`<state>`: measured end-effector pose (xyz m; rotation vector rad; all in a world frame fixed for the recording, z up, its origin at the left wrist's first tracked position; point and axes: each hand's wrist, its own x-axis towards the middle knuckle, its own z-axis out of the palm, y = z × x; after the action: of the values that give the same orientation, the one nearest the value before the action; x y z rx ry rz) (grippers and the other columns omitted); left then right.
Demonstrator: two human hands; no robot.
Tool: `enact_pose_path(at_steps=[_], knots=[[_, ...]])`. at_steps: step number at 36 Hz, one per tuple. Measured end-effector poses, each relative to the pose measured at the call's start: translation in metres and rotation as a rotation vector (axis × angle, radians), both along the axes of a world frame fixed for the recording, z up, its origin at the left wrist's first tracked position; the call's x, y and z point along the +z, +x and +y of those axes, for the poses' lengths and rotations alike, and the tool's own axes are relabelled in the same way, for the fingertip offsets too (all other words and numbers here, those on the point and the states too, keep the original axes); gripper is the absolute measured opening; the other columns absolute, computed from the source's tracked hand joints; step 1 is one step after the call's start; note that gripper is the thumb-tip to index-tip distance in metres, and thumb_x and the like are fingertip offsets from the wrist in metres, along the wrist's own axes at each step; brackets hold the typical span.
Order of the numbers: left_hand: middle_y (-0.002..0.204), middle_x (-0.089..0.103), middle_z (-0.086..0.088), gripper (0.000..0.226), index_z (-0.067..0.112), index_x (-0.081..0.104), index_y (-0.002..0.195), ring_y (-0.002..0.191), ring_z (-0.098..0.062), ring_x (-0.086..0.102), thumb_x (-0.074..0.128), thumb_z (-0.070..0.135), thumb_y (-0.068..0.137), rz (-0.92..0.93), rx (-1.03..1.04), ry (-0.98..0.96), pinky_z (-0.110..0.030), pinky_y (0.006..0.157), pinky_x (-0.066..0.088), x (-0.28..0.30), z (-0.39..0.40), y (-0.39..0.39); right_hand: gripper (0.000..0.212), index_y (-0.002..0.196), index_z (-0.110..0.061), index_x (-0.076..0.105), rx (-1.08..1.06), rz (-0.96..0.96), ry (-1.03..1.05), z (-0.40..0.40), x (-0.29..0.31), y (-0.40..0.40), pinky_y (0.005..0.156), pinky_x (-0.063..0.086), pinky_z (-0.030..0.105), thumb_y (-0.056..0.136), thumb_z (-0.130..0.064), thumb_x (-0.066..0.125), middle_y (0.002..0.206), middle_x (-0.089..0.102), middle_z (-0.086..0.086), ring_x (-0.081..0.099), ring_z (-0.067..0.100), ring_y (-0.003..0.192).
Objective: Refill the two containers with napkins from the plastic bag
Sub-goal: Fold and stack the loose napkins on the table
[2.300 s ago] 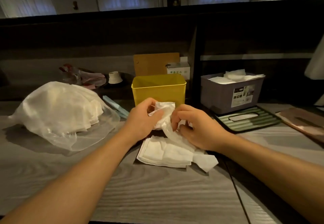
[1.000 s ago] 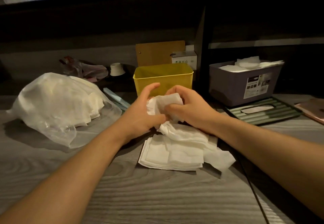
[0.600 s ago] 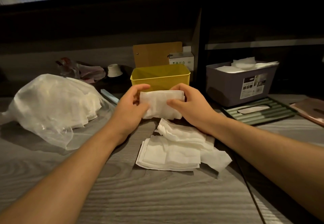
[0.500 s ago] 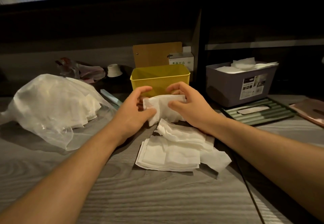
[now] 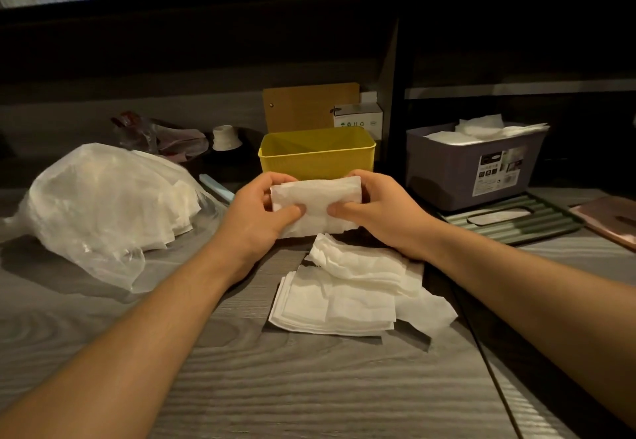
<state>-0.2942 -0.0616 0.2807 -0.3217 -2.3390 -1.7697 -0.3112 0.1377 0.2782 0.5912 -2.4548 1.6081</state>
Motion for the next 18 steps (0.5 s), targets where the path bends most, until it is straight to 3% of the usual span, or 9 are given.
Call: enact_pose_path(at_steps=[5,9,13,16,18], knots=[[0.103,0.074,-0.004,0.022,0.018,0.063,0.108,0.092,-0.018,0.074,0.071,0.007,0.091,-0.068,-0.010,0.038,-0.035,0.077,0.063,0.003,-0.003,-0.001,0.022,0.112,-0.015,0.068,-0.014,-0.092,-0.172,0.002,0.001,-0.002,0.092,0.059,0.036,0.091,-0.014,0.071,0.108,0.072,0.001,0.069,0.015,0.101],[0.103,0.075,-0.005,0.027,0.019,0.066,0.112,0.094,-0.020,0.074,0.074,0.010,0.088,-0.146,-0.090,-0.007,-0.036,0.081,0.061,0.004,0.000,-0.001,0.016,0.105,-0.013,0.065,-0.013,-0.075,-0.196,0.004,0.001,0.000,0.087,0.061,0.044,0.090,-0.012,0.072,0.103,0.073,0.005,0.071,0.021,0.096],[0.094,0.077,-0.006,0.015,0.011,0.073,0.103,0.088,-0.022,0.074,0.074,0.013,0.088,-0.163,-0.097,-0.019,-0.035,0.076,0.060,0.003,0.001,-0.001,0.025,0.110,-0.020,0.062,-0.009,-0.046,-0.114,-0.001,0.003,0.000,0.082,0.062,0.032,0.089,-0.015,0.074,0.104,0.071,-0.003,0.071,0.014,0.094],[0.093,0.077,-0.007,0.011,0.009,0.071,0.101,0.087,-0.024,0.074,0.071,0.012,0.091,-0.183,-0.020,0.034,-0.035,0.072,0.060,0.002,-0.002,-0.003,0.028,0.115,-0.023,0.059,-0.188,0.173,0.085,0.000,0.006,0.000,0.078,0.058,0.021,0.091,-0.019,0.073,0.101,0.064,-0.007,0.064,0.008,0.087],[0.098,0.074,-0.007,0.011,0.011,0.069,0.103,0.090,-0.025,0.073,0.069,0.014,0.093,-0.202,0.033,0.048,-0.036,0.072,0.060,0.002,-0.004,-0.004,0.017,0.106,-0.020,0.060,-0.208,0.298,0.049,0.003,0.015,0.008,0.070,0.054,0.024,0.092,-0.020,0.070,0.090,0.062,-0.003,0.059,0.013,0.077]])
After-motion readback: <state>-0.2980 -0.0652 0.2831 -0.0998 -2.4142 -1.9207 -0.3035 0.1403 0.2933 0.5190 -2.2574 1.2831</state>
